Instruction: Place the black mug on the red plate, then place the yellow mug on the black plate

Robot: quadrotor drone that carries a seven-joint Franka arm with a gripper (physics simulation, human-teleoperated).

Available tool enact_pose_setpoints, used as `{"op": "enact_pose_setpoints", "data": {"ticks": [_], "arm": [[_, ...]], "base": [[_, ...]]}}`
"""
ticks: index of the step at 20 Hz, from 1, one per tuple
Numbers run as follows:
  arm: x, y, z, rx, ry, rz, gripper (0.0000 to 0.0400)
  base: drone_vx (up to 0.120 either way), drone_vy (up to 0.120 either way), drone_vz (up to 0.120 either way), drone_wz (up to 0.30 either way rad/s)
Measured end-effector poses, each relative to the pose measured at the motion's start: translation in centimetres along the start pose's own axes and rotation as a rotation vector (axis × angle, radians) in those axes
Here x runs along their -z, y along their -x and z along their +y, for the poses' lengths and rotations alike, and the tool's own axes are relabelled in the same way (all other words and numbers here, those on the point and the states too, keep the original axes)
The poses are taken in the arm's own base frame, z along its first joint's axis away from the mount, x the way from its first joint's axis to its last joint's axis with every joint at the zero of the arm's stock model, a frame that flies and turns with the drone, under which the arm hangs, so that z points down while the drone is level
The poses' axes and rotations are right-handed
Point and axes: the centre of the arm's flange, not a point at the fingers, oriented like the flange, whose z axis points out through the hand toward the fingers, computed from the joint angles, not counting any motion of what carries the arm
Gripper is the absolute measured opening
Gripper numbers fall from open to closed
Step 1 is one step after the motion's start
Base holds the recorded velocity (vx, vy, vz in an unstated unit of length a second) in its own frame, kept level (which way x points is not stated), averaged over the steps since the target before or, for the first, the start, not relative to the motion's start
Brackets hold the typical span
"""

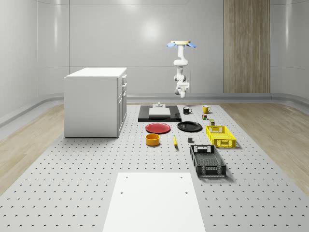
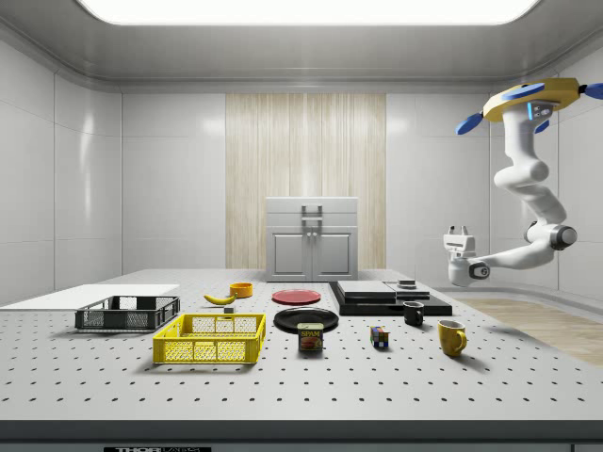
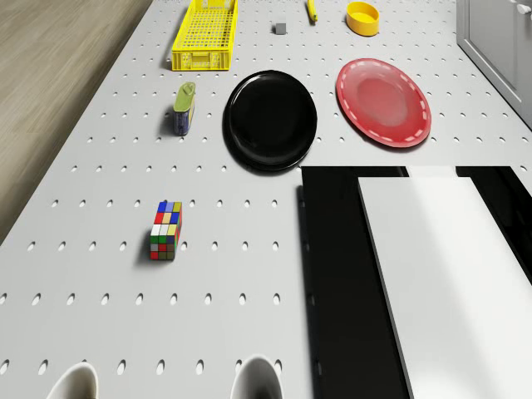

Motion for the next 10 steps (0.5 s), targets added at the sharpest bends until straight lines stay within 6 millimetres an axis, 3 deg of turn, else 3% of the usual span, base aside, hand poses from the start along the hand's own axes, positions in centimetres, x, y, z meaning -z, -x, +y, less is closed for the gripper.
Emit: {"op": "enact_pose_setpoints", "data": {"ticks": [1, 4, 10], "arm": [[0.00, 0.01, 0.00, 0.000, 0.000, 0.001, 0.0400], [0.00, 0.04, 0.01, 0.000, -0.001, 0.004, 0.0400], [0.00, 0.12, -0.02, 0.000, 0.002, 0.012, 0.0400]], "base": [[0.120, 0.000, 0.000, 0.000], [0.013, 0.000, 0.000, 0.000], [0.120, 0.000, 0.000, 0.000]]}}
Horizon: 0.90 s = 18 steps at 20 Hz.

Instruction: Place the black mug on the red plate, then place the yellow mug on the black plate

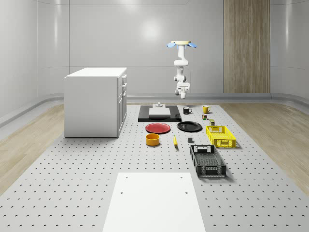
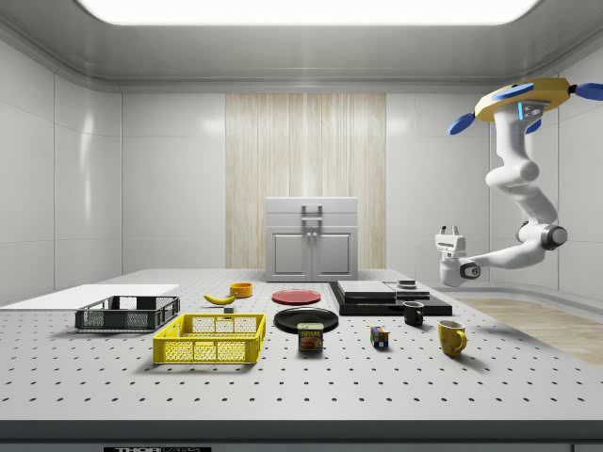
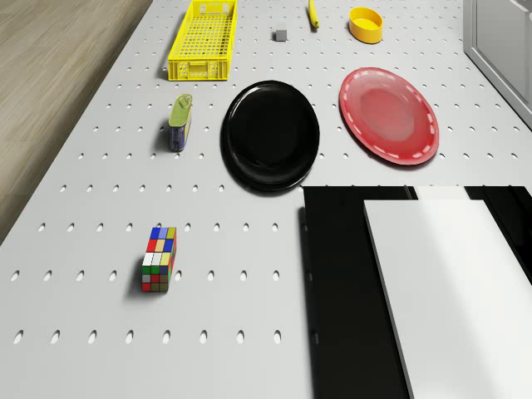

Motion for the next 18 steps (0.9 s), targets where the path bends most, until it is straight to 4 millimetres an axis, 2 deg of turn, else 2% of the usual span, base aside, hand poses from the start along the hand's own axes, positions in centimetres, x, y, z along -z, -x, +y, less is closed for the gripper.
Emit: {"op": "enact_pose_setpoints", "data": {"ticks": [8, 11, 16, 18], "arm": [[0.0, 0.3, -0.2, 0.000, 0.021, 0.029, 0.0400], [0.0, 0.5, -0.4, 0.001, 0.042, 0.053, 0.0400], [-0.2, 1.3, -1.1, 0.002, 0.113, 0.130, 0.0400], [-0.3, 1.8, -1.6, 0.004, 0.164, 0.183, 0.0400]], "base": [[0.010, 0.000, 0.000, 0.000], [0.000, 0.000, -0.053, 0.000], [0.000, 0.000, 0.000, 0.000], [0.000, 0.000, -0.080, 0.000]]}}
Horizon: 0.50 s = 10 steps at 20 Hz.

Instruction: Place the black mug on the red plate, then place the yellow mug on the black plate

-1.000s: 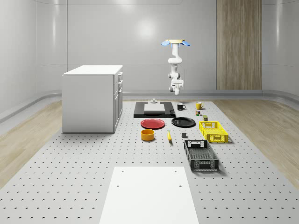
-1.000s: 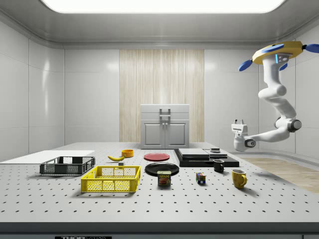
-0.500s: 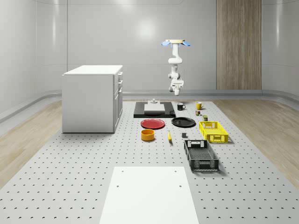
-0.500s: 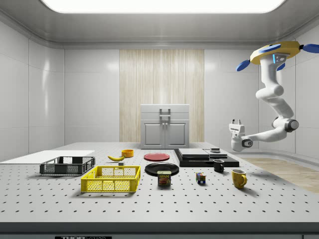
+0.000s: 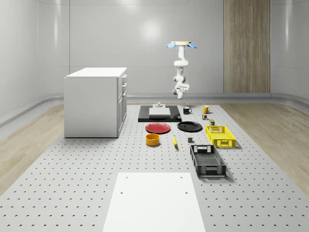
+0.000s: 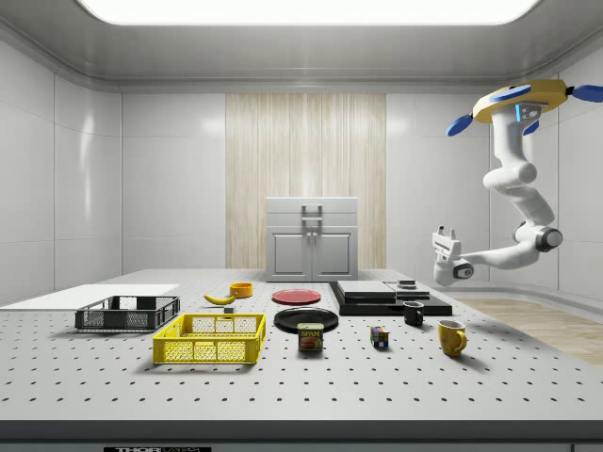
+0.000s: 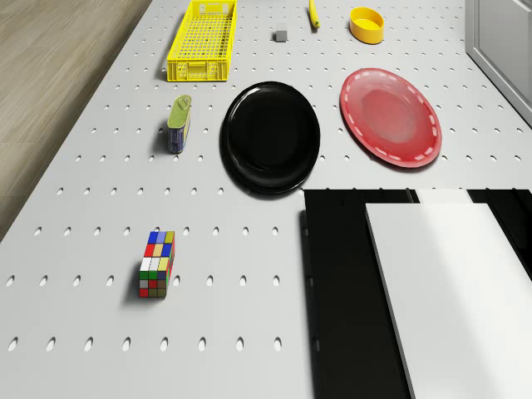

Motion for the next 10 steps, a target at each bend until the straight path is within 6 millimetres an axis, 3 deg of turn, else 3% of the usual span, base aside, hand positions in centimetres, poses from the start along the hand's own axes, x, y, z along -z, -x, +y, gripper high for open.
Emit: {"op": "enact_pose_setpoints", "data": {"ticks": [6, 10], "arm": [[-0.9, 3.0, -2.9, 0.009, 0.303, 0.307, 0.0400], [-4.5, 5.9, -5.7, 0.020, 0.690, 0.695, 0.0400]], "base": [[0.000, 0.000, -0.120, 0.000], [0.110, 0.000, -0.120, 0.000]]}}
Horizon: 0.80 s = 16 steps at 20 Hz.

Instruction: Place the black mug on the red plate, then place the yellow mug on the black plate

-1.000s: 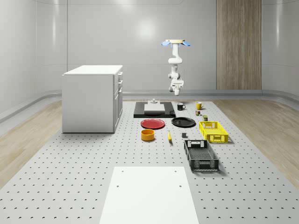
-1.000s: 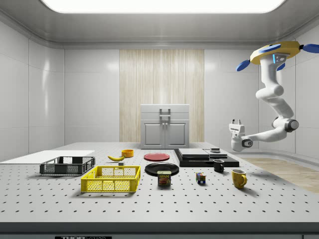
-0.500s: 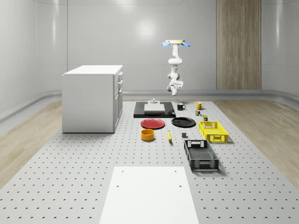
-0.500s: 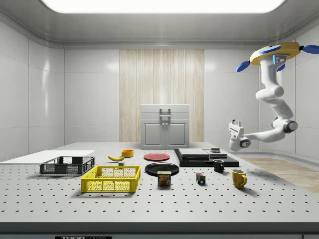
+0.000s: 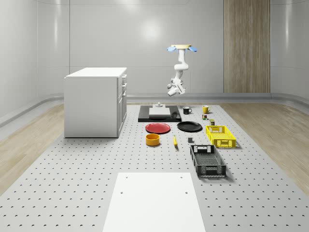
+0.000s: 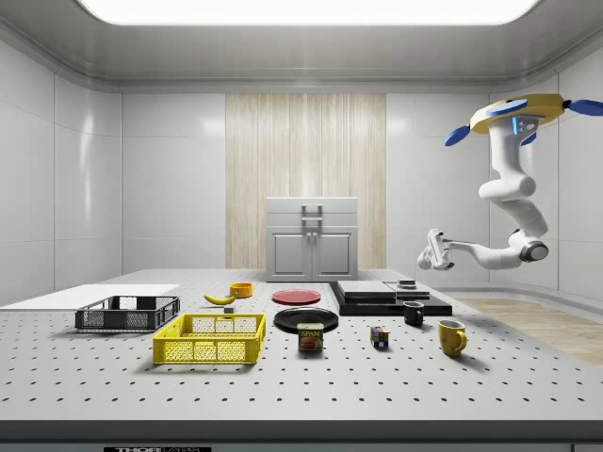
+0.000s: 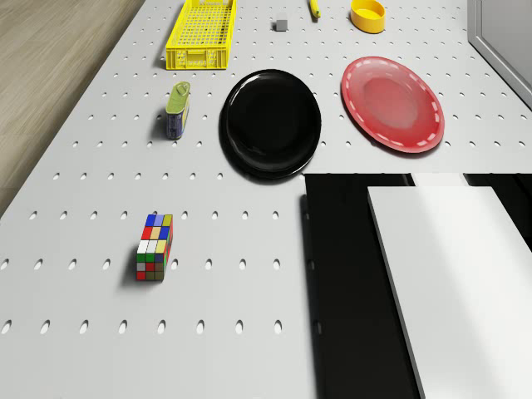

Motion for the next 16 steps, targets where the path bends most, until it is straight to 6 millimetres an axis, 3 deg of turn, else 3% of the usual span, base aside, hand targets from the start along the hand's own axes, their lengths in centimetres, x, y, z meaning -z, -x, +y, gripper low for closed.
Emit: {"op": "enact_pose_setpoints", "data": {"ticks": [3, 7, 11, 16], "arm": [[-1.3, 3.5, -3.4, 0.011, 0.364, 0.363, 0.0400], [-5.7, 6.4, -6.2, 0.025, 0.798, 0.794, 0.0400], [-9.4, 7.2, -6.8, 0.036, 1.069, 1.066, 0.0400], [-11.6, 7.2, -6.7, 0.046, 1.231, 1.232, 0.0400]], "base": [[0.120, 0.000, -0.120, 0.000], [0.120, 0.000, -0.120, 0.000], [0.120, 0.000, -0.120, 0.000], [0.120, -0.016, -0.120, 0.000]]}}
